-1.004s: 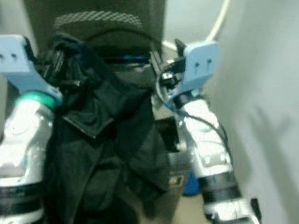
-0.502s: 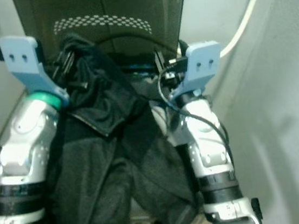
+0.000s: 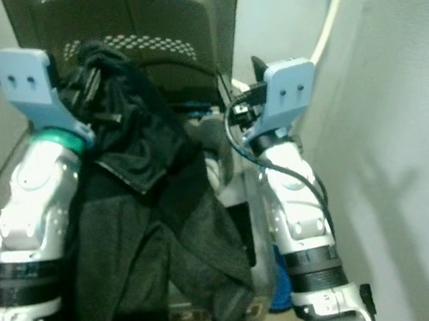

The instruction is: Clothes washing

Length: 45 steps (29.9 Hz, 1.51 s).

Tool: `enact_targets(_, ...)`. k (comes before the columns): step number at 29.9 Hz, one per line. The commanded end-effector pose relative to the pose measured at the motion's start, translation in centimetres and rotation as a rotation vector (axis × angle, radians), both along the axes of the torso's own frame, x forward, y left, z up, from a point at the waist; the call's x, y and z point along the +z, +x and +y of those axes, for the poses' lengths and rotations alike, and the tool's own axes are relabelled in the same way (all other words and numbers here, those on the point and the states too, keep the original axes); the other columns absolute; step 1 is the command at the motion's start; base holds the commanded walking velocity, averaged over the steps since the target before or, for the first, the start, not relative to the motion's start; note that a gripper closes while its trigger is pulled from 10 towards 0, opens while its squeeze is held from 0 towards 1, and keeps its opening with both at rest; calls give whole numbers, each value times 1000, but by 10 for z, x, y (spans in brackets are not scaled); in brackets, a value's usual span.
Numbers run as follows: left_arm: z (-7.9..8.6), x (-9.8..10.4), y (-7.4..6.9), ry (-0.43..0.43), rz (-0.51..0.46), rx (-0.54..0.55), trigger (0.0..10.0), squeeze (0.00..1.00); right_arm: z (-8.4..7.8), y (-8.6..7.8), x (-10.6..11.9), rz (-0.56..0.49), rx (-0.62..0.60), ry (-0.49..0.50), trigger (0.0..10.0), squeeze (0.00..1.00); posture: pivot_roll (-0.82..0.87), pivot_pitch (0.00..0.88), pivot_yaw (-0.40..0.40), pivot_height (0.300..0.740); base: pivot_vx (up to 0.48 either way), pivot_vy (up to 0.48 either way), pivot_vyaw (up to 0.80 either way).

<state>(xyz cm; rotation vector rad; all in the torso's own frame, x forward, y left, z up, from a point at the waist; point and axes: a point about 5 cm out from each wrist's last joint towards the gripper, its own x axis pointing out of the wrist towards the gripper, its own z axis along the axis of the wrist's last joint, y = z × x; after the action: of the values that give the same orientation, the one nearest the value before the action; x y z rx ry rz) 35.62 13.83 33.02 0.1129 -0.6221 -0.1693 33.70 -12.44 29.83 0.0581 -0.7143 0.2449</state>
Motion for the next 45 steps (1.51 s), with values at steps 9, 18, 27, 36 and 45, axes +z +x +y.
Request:
enact_targets(9, 29, 86, 10, 14, -286, 193, 10000, 0, -2, -9, 9, -36, 17, 9, 10000, 0, -24, 45, -3, 740, 0, 0, 0)
enact_targets(18, 2, 33, 17, 10, -64, -61, 10000, 0, -6, -11, 0, -6, -1, 15, 10000, 0, -20, 50, -5, 740, 0, 208, 0)
enact_targets(27, 9, 24, 20, -45, -70, -46, 10000, 0, 2, -8, 1, 3, 31, 12, 10000, 0, 2, 44, -17, 740, 0, 373, 0)
enact_targets(36, 8, 21, 18, -74, -37, -75, 10000, 0, 1, -9, -1, 10, 25, 11, 10000, 0, -2, 37, -10, 740, 0, 0, 0)
enact_targets(45, 1, 16, 18, 15, -40, -58, 10000, 0, 2, -9, -1, 6, 25, 7, 10000, 0, 0, 35, -5, 740, 0, 0, 0)
